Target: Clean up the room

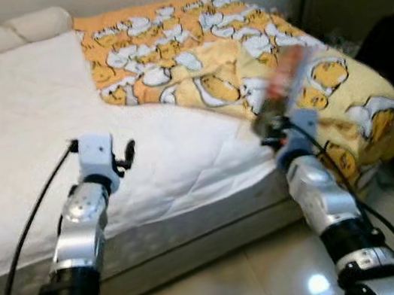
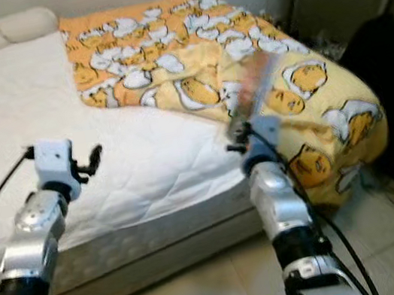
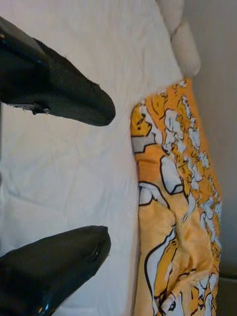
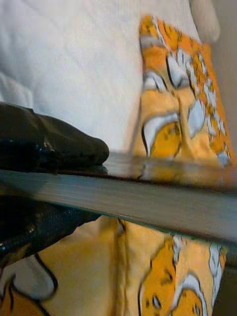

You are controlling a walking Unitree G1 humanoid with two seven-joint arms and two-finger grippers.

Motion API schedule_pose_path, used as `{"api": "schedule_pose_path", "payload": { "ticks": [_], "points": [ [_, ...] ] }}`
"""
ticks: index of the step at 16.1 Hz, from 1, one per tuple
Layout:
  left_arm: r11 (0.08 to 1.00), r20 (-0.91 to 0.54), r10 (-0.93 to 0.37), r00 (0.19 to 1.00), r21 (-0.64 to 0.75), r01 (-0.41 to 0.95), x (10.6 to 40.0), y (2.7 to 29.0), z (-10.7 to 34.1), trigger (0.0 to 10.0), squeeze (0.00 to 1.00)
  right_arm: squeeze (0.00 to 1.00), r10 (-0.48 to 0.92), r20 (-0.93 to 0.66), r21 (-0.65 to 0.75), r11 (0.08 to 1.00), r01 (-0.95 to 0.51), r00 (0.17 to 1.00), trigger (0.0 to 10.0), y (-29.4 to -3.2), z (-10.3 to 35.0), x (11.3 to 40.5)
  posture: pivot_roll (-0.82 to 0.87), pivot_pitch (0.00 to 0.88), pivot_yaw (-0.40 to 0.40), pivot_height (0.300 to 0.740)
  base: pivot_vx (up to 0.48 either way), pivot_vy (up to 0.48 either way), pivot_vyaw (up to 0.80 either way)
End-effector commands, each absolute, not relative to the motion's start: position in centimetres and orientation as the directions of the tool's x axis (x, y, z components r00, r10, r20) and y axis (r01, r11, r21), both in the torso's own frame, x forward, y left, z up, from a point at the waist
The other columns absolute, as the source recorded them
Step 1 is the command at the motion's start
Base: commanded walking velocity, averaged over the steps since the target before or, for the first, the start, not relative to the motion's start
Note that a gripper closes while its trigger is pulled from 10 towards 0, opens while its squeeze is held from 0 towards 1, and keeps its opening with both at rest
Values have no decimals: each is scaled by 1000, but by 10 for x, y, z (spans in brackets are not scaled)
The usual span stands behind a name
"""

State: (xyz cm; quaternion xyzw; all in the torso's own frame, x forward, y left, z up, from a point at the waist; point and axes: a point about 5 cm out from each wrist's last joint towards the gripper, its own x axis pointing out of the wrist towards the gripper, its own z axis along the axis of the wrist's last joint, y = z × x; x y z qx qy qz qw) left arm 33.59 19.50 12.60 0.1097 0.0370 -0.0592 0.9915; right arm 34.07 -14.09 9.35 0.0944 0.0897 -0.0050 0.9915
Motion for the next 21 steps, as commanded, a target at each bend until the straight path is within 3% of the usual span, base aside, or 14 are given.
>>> {"api": "schedule_pose_path", "payload": {
  "ticks": [1,21],
  "points": [
    [963,-89,-138,987,220,154,337,187,126,10000,0,0,-13,-130,179,983,36,991,10000,-147,105,345,-8,0,13,740,0,405,0],
    [963,-99,-137,986,218,156,338,185,122,10000,0,0,-12,-135,155,987,33,991,10000,-146,105,345,-9,0,8,740,0,401,0]
  ]
}}
